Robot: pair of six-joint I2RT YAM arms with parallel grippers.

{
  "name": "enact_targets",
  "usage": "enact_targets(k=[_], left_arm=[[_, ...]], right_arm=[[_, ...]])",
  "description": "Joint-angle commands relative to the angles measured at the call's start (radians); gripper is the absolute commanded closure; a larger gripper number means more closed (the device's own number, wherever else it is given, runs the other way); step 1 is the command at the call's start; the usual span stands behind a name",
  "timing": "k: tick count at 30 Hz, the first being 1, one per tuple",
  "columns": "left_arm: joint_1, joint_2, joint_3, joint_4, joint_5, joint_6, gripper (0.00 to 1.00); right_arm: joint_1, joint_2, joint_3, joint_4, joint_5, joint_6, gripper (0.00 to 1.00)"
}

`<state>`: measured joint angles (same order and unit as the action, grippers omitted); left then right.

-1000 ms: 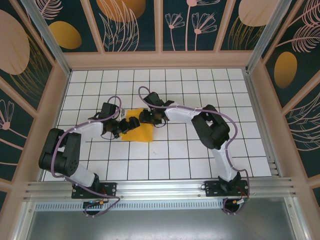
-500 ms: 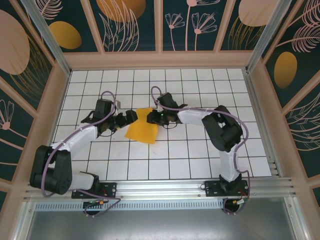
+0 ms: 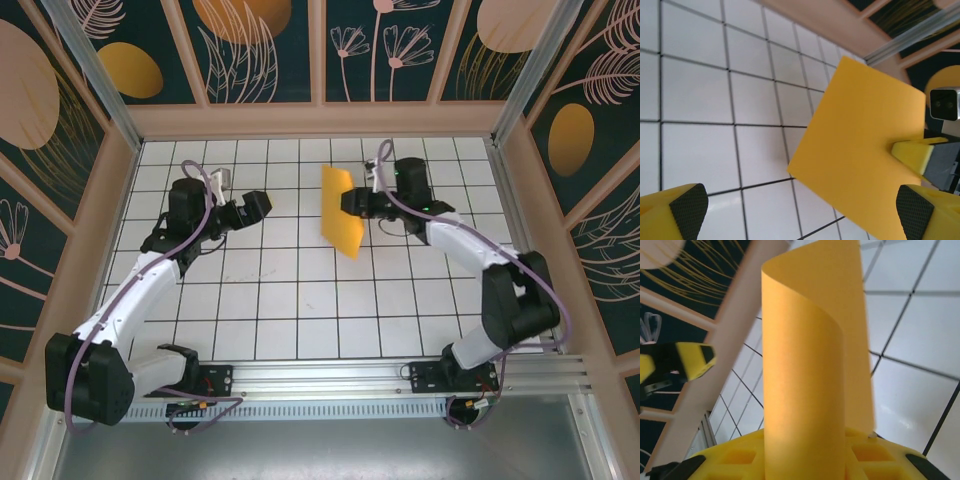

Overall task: Fold a paper plane with a square sheet of paper (fold left side to right side)
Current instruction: Pick up the square sheet of paper from the center of the table, then place a square sheet of paper at the center of the table.

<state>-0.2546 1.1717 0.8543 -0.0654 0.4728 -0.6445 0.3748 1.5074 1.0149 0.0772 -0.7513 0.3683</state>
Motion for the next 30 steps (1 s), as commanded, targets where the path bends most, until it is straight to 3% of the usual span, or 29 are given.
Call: enact_targets(k=[1, 6, 11, 19, 30], left_arm=[[-0.004, 0.008, 0.058, 0.131, 0.13, 0.044, 0.02], [-0.003, 0.071, 0.159, 0.215, 0.269, 0.091, 0.02], [-0.003, 0.119, 0.232, 0.271, 0.395, 0.144, 0.01], [-0.01, 0.15, 0.269, 0.391, 0.516, 0.113, 0.02], [-0.12, 0.179, 0.294, 0.442, 0.593, 0.121, 0.05]], right_arm=[[-0.034, -0.091, 0.053, -0.109, -0.145, -0.156, 0.68], [-0.043, -0.161, 0.208, -0.314, -0.224, -0.296, 0.68], [-0.043, -0.208, 0.324, -0.403, -0.28, -0.343, 0.69], [-0.033, -0.257, 0.388, -0.334, -0.355, -0.281, 0.71], [0.014, -0.256, 0.406, -0.285, -0.364, -0.261, 0.72]])
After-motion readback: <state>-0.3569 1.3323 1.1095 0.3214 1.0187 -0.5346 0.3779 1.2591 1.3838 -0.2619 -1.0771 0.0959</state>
